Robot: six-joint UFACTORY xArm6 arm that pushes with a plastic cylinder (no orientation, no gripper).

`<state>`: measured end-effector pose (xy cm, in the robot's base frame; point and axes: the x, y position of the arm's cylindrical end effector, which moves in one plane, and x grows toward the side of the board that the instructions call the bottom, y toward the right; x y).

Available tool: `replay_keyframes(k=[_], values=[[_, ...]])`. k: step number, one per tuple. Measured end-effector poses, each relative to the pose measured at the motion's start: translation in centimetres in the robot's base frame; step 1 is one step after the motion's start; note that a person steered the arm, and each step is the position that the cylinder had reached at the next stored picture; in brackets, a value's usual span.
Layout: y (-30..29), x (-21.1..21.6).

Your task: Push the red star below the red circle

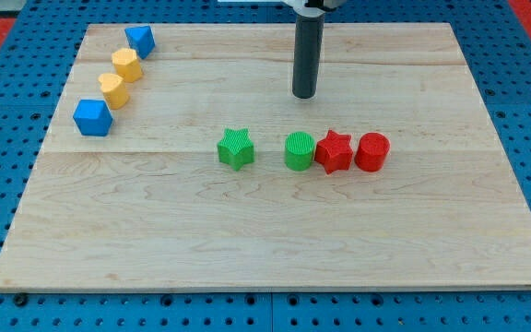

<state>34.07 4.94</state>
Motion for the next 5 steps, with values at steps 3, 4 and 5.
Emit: replay_keyframes(k=[3, 4, 5], values=[[0.0, 0.0], [0.0, 0.03], [0.0, 0.03]])
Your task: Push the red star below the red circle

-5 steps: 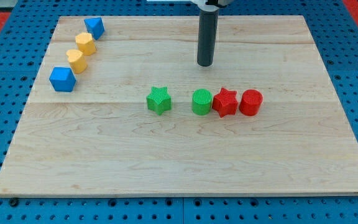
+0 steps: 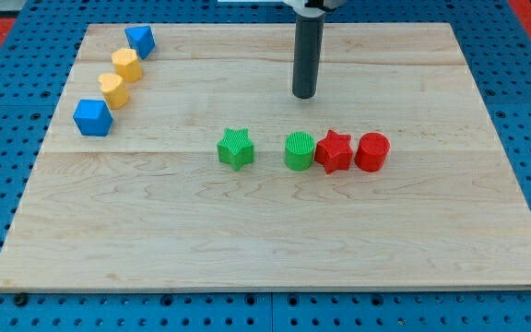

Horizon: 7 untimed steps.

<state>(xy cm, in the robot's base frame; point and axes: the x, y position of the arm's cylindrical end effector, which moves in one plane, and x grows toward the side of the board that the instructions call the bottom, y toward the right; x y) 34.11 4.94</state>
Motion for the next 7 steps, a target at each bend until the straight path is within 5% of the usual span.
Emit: replay_keyframes(k=[7], values=[[-4.4, 6.8]])
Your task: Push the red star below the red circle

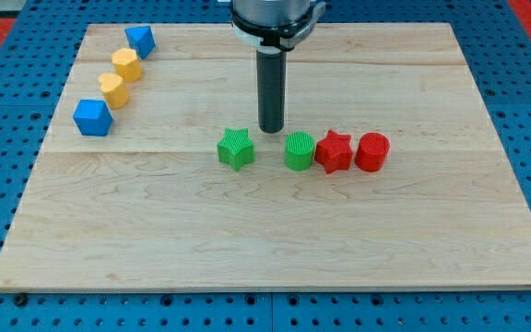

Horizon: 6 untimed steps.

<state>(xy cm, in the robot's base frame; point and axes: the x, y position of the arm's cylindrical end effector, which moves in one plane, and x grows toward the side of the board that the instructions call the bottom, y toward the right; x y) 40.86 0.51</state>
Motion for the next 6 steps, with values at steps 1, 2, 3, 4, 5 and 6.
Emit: replay_keyframes(k=[1, 2, 3, 4, 5, 6], values=[[0.1, 1.2], [0.6, 1.8], [0.7, 0.2], [4.8, 0.0], [8.4, 1.5], [9.6, 2.7]])
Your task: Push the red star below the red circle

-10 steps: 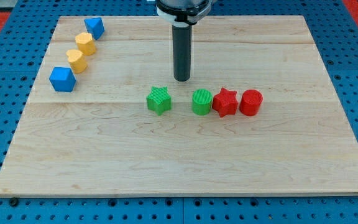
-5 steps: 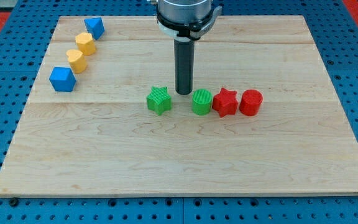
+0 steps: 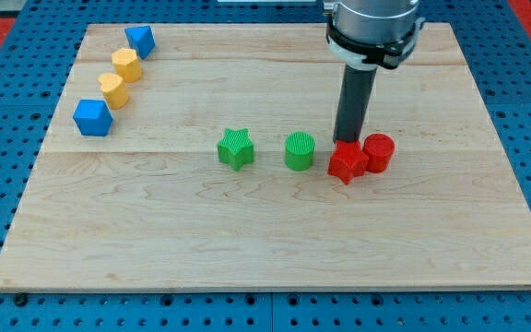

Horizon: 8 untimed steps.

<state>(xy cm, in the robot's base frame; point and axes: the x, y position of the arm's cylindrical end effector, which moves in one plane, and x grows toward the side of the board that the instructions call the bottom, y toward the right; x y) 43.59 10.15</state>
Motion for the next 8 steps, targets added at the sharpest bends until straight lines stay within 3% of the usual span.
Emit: replay_keyframes(k=[3, 6, 8], values=[[-0.7, 4.2], [-8.3, 9.6], [-1.0, 9.3]])
